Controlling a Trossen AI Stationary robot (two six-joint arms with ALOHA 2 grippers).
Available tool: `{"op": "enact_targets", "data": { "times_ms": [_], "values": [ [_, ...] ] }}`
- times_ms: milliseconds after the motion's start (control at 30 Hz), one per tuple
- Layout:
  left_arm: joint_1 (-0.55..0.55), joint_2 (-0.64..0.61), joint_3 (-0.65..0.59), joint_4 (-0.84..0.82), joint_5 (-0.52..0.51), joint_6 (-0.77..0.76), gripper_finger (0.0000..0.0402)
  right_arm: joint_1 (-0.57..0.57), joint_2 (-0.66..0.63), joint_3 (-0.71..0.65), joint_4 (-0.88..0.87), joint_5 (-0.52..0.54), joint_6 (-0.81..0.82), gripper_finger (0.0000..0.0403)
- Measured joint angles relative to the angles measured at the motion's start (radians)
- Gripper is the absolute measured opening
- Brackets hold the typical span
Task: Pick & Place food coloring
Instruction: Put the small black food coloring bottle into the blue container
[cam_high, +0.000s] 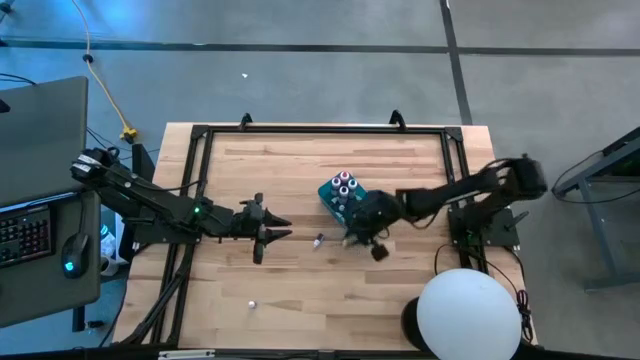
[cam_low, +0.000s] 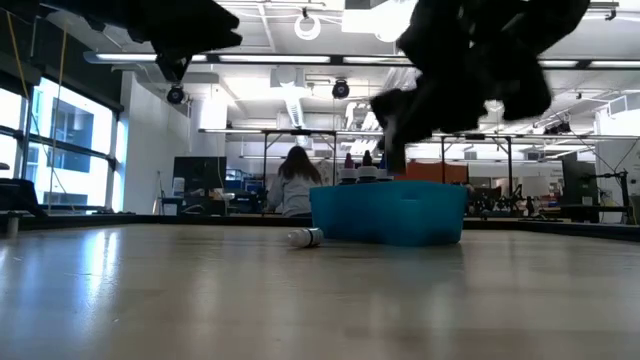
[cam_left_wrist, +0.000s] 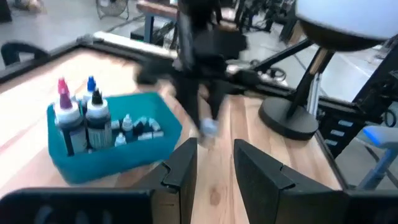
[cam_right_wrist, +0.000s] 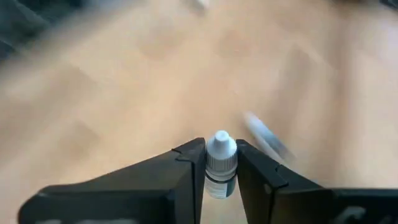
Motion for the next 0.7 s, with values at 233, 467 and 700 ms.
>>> {"op": "enact_targets", "data": {
  "times_ms": [233, 467, 700],
  "values": [
    [0.000, 0.076, 0.000, 0.028, -0.044, -0.030, 0.0103, -0.080, -0.077, 0.000, -0.132, 0.202, -0.115, 0.0064],
    [0.000, 0.106, 0.000, 0.075, -0.073, -0.050, 0.0103, -0.133, -0.077, 0.000, -0.141, 0.270, -0.091, 0.0068],
    [0.000, 0.106, 0.000, 0.077, -0.074, -0.051, 0.0103, -0.180, -0.069, -0.001, -0.269, 0.405, 0.003, 0.0074]
  ]
}}
